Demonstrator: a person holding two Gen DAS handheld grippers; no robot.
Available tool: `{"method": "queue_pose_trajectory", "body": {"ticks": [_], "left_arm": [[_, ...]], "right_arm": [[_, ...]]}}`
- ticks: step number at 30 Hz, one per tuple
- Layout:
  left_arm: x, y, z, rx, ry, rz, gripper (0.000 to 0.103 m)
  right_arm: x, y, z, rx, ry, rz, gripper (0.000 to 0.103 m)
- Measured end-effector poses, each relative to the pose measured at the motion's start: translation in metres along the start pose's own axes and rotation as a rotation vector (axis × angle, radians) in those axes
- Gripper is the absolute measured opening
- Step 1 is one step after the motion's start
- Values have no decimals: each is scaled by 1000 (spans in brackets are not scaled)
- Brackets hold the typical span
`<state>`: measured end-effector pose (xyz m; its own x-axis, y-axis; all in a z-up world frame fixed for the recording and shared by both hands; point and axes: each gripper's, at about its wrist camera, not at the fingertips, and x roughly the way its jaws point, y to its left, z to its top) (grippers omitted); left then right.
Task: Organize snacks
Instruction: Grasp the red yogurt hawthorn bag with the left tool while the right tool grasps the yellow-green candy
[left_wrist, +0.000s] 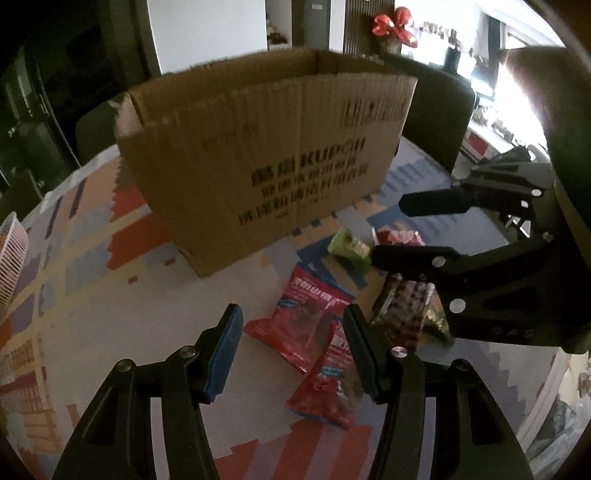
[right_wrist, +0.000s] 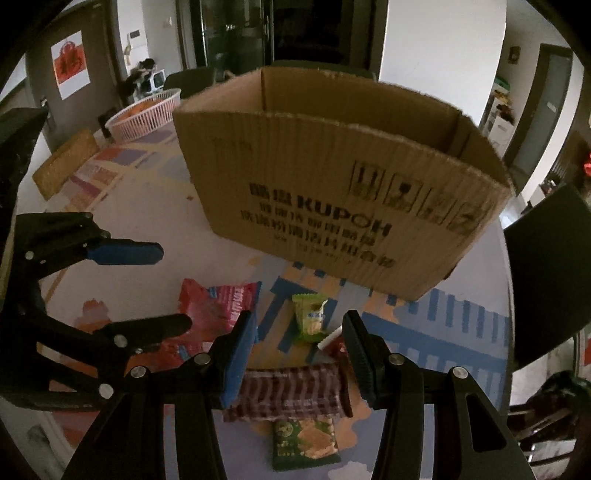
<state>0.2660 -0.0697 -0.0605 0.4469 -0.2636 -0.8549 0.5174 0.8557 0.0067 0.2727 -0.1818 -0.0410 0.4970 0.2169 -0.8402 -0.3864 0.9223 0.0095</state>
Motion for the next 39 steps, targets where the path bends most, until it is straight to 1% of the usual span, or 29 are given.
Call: {"method": "queue_pose_trajectory", "body": {"ticks": [6, 8, 10, 14, 18, 20, 22, 24, 26, 29, 34, 39], "left_arm": [[20, 2, -4, 6, 51, -14, 56], [24, 2, -4, 10, 57, -15, 56], [29, 2, -3, 14, 63, -15, 56], [38, 5, 0, 8, 75, -17, 56], [45, 10, 3, -23, 84, -34, 56], [46, 13, 3, -40, 86, -46, 55], [47, 16, 4, -62, 85, -56, 55], [47, 18, 3, -77, 82, -68, 51], [48, 20, 3, -85, 85, -78, 42], [47, 23, 2, -89, 80, -84, 36], [43, 26, 2, -128, 71, -75, 34], [35, 30, 3, -161, 50, -62, 34]], "right_arm": [[19, -3, -2, 0, 42, -6, 49], [25, -4, -3, 1, 54, -1, 45], [30, -3, -4, -1, 65, 4, 45], [41, -5, -2, -5, 80, 6, 40], [51, -8, 2, -1, 95, 8, 38], [56, -9, 3, 5, 104, 12, 34], [60, -8, 3, 9, 110, 17, 33], [62, -7, 3, 4, 111, 15, 32], [65, -7, 2, 2, 112, 16, 30], [69, -5, 3, 0, 118, 24, 27], [78, 5, 7, 2, 118, 24, 22], [75, 5, 2, 9, 101, 10, 21]]}}
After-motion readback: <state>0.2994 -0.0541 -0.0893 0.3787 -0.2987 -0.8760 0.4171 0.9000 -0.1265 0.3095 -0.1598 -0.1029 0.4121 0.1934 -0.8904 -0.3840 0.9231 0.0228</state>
